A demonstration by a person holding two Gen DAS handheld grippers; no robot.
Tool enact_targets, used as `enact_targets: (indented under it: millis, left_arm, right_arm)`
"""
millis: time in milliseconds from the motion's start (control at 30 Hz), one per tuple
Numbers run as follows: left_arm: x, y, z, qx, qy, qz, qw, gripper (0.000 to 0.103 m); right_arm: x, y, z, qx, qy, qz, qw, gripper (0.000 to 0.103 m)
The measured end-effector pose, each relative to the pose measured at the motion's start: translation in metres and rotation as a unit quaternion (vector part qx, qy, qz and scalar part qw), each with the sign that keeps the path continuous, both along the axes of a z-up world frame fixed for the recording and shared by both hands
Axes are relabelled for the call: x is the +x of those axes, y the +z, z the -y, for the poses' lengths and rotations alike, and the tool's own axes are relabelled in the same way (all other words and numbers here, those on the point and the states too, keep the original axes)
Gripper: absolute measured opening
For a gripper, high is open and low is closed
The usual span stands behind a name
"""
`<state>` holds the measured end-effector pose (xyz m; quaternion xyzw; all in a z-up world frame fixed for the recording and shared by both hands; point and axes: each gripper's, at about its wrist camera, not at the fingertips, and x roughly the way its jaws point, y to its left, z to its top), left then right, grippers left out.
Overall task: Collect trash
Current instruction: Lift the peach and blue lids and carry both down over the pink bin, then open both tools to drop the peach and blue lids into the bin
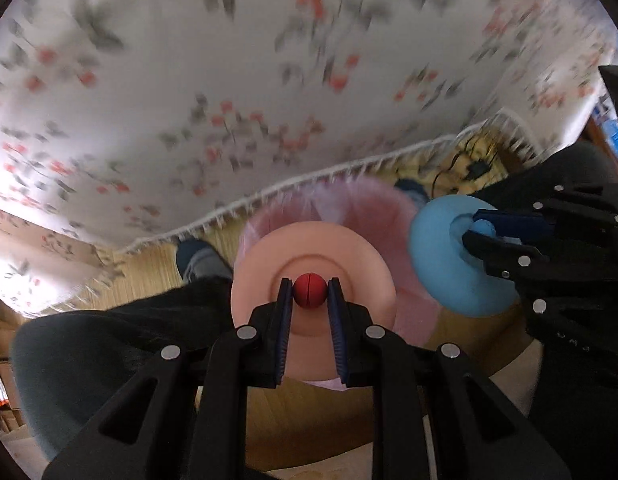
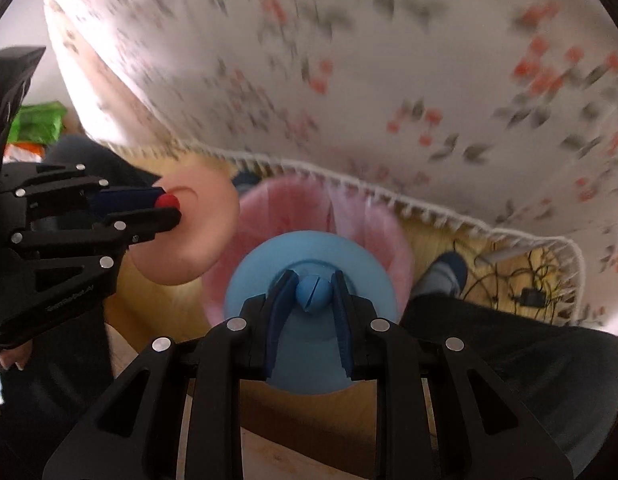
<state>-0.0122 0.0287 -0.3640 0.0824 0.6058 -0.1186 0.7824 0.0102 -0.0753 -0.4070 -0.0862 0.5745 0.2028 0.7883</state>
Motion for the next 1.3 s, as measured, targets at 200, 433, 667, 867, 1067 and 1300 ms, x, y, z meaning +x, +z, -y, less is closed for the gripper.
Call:
enact_targets:
  millis: [200, 433, 667, 867, 1067, 1300]
  left_arm:
    - [0.014, -0.038, -0.003, 0.007, 0.010, -0.042, 0.9991, 0.018]
    - [0.029, -0.070, 0.000, 0.009, 0.021, -0.078, 0.9967, 0.018]
    - [0.034, -0.084, 0.002, 0.014, 0.022, -0.093, 0.9954, 0.018]
    - [0.037, -0.089, 0.003, 0.013, 0.022, -0.096, 0.9951, 0.019]
    - [0.037, -0.089, -0.001, 0.020, 0.030, -0.093, 0.9950, 0.019]
    - [0.037, -0.088, -0.012, 0.023, 0.050, -0.086, 0.9948, 0.023]
  right_arm:
    - [0.012, -0.045, -0.006, -0.011, 0.006, -0.051, 0.999, 0.023]
    - [0.027, -0.080, -0.002, -0.012, -0.002, -0.086, 0.996, 0.023]
    - [0.032, -0.093, -0.005, -0.009, -0.004, -0.105, 0.994, 0.023]
    - [0.033, -0.099, -0.003, -0.009, -0.006, -0.114, 0.993, 0.023]
    - [0.033, -0.104, -0.006, -0.008, -0.006, -0.121, 0.993, 0.023]
    - [0.034, -0.109, -0.013, -0.008, -0.002, -0.123, 0.992, 0.023]
